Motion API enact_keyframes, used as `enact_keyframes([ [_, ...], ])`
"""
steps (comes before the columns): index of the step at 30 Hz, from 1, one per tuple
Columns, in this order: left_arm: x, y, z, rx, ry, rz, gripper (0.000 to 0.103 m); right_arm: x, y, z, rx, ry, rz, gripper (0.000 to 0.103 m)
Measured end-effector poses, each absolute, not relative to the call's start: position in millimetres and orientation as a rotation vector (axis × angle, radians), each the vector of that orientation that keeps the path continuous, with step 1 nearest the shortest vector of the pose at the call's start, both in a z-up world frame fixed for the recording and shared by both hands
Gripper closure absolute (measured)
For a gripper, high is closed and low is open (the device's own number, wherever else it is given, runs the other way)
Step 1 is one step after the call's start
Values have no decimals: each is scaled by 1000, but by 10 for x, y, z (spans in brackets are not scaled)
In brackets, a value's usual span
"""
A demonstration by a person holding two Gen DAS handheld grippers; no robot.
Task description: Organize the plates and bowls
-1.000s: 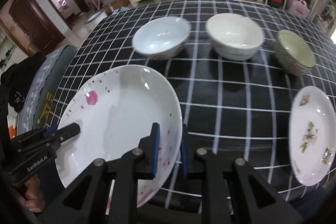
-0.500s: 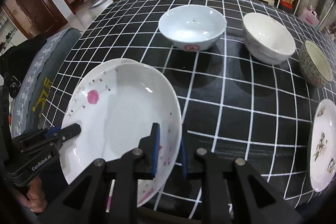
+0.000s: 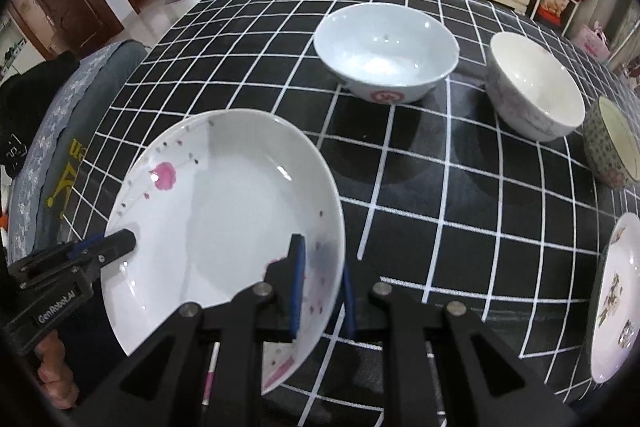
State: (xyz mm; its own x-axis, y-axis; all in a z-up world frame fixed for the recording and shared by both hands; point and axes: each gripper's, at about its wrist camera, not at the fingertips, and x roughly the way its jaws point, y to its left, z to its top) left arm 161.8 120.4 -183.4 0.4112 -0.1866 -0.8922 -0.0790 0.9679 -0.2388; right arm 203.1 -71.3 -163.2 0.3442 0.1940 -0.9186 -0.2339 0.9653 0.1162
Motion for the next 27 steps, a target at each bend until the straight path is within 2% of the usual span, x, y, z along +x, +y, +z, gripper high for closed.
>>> enact_keyframes([
  [2, 1605, 1206, -1817, -256, 1146, -68, 89, 2033, -721, -1652, -33, 1195, 281, 81],
  [4, 1596, 1194, -1797, -239, 1140, -65, 89, 2025, -714, -1664, -47, 1198, 271, 70],
  [7, 1580, 1200, -1766, -245, 1141, -52, 88, 1989, -727, -1666, -53, 1196, 266, 61],
  [9, 1555, 1199, -1718, -242, 1135, -40, 82, 1953, -740, -1654, -55, 1193, 267, 57],
  [10, 1552, 1182, -1691, -218, 1122, -21, 72, 1936, -745, -1644, -56, 1189, 266, 53],
  [11, 1525, 1174, -1644, -185, 1101, 0, 67, 1920, -756, -1626, -55, 1184, 267, 53],
  [17, 1449, 1041, -1441, -122, 1052, -26, 67, 1802, -859, -1424, -28, 1140, 278, 49],
  [27, 1379, 491, -1170, -104, 1029, -115, 66, 1588, -1421, -981, 10, 1052, 214, 48],
])
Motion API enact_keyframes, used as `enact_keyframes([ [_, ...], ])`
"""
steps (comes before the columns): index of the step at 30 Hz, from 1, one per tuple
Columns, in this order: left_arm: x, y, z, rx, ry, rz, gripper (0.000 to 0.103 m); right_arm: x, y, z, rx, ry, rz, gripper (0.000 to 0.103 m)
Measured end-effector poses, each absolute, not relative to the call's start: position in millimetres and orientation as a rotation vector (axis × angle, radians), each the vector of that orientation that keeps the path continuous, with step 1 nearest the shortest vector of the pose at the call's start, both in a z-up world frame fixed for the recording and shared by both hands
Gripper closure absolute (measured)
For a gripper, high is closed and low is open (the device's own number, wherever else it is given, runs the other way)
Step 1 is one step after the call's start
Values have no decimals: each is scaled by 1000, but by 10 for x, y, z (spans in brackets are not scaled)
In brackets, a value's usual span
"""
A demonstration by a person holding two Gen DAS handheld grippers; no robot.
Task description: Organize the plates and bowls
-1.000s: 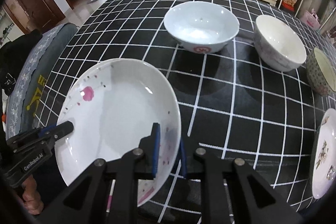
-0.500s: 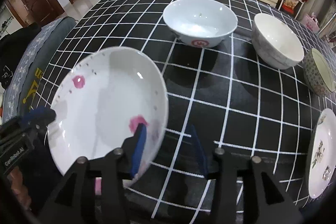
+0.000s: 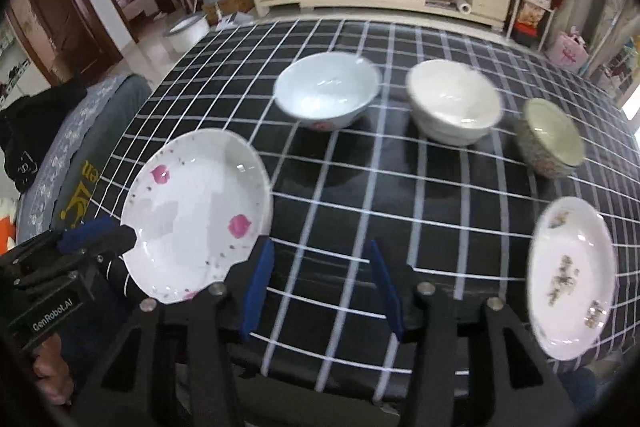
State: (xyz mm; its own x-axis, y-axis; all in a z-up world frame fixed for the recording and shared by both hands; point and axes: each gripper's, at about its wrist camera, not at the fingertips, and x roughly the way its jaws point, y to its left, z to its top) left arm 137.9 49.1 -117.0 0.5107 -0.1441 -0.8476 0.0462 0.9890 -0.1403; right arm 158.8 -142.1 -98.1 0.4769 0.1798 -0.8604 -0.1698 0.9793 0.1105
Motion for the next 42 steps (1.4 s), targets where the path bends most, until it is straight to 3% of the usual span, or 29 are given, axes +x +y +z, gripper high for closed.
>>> enact_keyframes([
  [22, 1550, -1601, -906, 93, 1029, -383, 66, 1182, -3296, -808, 151, 1007, -55, 47],
  [26, 1588, -1922, -964, 118, 1043, -417, 65, 1149, -3602, -903, 182, 1021, -85, 47],
  [28, 1607, -2044, -1002, 127, 1052, -433, 60, 1143, -3718, -954, 193, 1028, -98, 47],
  [38, 1747, -2676, -1312, 196, 1121, -489, 60, 1184, -4166, -1201, 219, 1068, -150, 47],
  [42, 1830, -2825, -1445, 202, 1152, -496, 54, 1232, -4322, -1291, 226, 1085, -165, 47],
])
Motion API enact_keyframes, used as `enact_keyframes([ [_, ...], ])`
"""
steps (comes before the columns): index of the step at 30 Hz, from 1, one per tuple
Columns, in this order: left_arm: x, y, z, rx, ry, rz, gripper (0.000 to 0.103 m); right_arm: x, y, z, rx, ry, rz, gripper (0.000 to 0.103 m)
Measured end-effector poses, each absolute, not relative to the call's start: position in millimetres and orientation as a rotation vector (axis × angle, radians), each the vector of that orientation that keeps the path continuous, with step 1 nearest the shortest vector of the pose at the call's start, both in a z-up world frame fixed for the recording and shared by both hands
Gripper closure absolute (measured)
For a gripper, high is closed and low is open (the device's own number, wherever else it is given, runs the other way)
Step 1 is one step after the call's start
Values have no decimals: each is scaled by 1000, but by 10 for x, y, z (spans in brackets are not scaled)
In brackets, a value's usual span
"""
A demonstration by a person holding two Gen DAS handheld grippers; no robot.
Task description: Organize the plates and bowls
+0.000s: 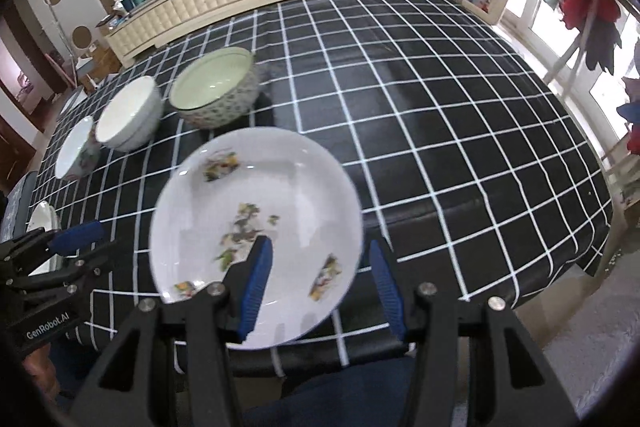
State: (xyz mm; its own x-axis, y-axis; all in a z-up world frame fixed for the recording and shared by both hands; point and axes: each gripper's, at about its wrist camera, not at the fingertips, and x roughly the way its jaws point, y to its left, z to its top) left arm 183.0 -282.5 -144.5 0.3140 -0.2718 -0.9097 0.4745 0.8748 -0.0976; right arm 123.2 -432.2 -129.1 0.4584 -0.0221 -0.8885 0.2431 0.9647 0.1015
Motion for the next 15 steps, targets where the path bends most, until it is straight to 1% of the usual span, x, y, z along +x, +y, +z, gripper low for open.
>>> enact_keyframes([
  [9, 2009, -3067, -1743, 230, 1213, -503, 54, 1343, -4471, -1530, 249, 1131, -164, 47],
  [15, 2060, -3172, -1872, 251, 1222, -511, 54, 1401, -4518, -1624, 263, 1143, -154, 47],
])
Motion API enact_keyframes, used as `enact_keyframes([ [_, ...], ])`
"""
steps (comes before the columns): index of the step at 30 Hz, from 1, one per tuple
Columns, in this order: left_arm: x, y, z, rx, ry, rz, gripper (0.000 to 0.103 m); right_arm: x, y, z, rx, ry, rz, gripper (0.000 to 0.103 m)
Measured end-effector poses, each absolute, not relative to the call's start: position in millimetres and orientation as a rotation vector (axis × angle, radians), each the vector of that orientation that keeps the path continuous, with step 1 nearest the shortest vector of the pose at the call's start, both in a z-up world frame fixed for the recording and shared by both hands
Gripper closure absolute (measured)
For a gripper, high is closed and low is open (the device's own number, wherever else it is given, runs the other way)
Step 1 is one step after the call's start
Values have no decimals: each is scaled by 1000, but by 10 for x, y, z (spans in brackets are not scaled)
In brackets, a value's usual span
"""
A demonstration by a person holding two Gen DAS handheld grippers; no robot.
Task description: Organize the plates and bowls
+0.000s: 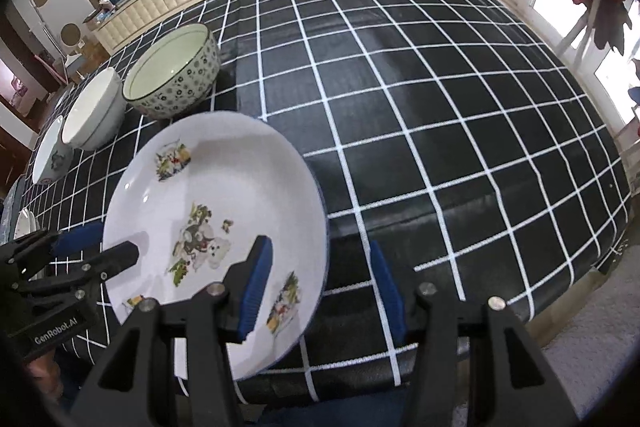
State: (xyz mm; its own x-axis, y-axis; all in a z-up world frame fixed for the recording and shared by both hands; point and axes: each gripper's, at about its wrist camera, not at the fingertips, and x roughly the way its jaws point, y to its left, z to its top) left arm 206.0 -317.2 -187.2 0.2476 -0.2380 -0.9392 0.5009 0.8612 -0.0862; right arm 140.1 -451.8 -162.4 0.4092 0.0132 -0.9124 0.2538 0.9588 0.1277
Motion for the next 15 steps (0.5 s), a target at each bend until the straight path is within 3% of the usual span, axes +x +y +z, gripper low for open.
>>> enact_keyframes([
  [6, 2115, -3220, -1986, 242, 1248, -511, 57, 1441, -4540, -1651, 263, 1137, -137, 48],
  [11, 2147, -3227, -2059, 222, 1267, -526, 74, 1476, -4521, -1725, 280, 1164, -108, 73],
  [15, 2156, -3220, -2040, 214, 1268, -531, 78, 1449, -4518, -1731, 283, 1155, -104, 77],
])
